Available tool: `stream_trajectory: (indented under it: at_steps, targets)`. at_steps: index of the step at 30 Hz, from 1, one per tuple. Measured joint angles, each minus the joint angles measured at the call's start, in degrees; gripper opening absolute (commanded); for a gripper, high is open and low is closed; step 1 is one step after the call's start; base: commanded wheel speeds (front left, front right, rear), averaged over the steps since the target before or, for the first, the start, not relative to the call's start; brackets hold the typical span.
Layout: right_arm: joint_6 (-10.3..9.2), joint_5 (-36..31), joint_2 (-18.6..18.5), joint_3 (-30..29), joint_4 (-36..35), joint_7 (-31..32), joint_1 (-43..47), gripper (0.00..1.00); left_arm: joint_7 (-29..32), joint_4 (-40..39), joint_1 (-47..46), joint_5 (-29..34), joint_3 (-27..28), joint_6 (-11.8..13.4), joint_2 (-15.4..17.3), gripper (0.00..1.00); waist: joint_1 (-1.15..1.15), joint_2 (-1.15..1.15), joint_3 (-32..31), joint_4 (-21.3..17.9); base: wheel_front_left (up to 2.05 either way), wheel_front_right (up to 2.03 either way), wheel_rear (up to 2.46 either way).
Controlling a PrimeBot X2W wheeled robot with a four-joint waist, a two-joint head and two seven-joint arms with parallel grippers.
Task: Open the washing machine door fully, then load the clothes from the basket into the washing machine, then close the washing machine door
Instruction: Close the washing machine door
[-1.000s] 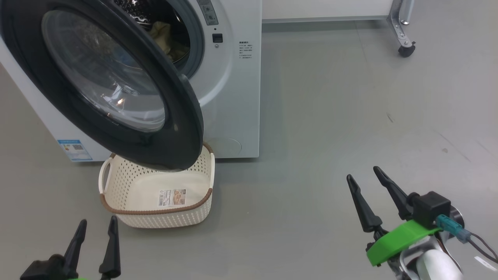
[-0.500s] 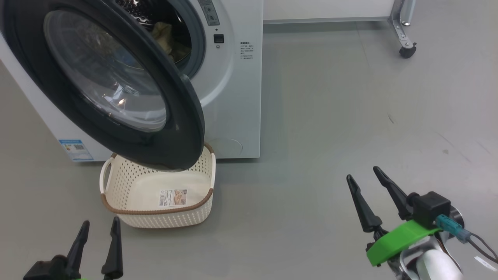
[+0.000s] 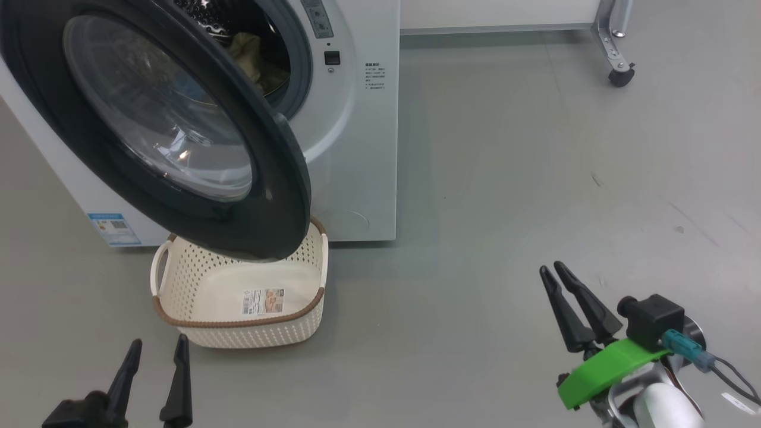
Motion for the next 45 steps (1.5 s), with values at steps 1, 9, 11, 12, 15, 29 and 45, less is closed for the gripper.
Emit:
stream_trajectory:
  at_steps: [1,9,11,12,15,29,45]
  targets:
    - [0.00,0.0,0.0,0.0,0.0,0.0,0.0,0.00,0.0,0.0,0.0,0.0,-0.1,0.0,0.0,1.00,0.00,0.00,0.0,0.0,0.00,0.00,0.00]
    - [0.00,-0.7,0.0,-1.4,-0.4,0.0,-0.4,0.00,0.0,0.1,-0.1,0.2,-1.2,0.0,0.0,1.00,0.00,0.00,1.1,0.8,0.00,0.00,0.00]
    - [0.00,-1.0,0.0,-2.4,-0.7,0.0,-1.2,0.00,0.0,0.1,-0.3,0.2,-1.7,0.0,0.0,1.00,0.00,0.00,1.7,1.2,0.00,0.00,0.00]
    - [0.00,-0.8,0.0,-2.9,-0.8,0.0,-1.9,0.00,0.0,0.1,-0.4,0.2,-2.0,0.0,0.0,1.00,0.00,0.00,2.0,1.4,0.00,0.00,0.00]
    - [0.00,-1.2,0.0,-4.3,-1.1,0.0,-4.7,0.00,0.0,0.3,-1.3,0.2,-3.0,0.0,0.0,1.00,0.00,0.00,2.9,2.2,0.00,0.00,0.00]
    - [0.00,-3.1,-0.3,-5.3,-5.2,-0.2,-22.2,0.00,0.0,1.2,-6.7,0.1,-5.7,0.0,-0.5,1.00,0.01,0.00,7.6,6.5,0.00,0.00,0.00]
    - [0.00,-2.4,-2.7,8.7,-8.4,-0.2,-35.8,0.00,0.0,1.7,-11.5,-0.2,-8.0,0.0,-1.0,1.00,0.00,0.00,13.1,11.7,0.00,0.00,0.00]
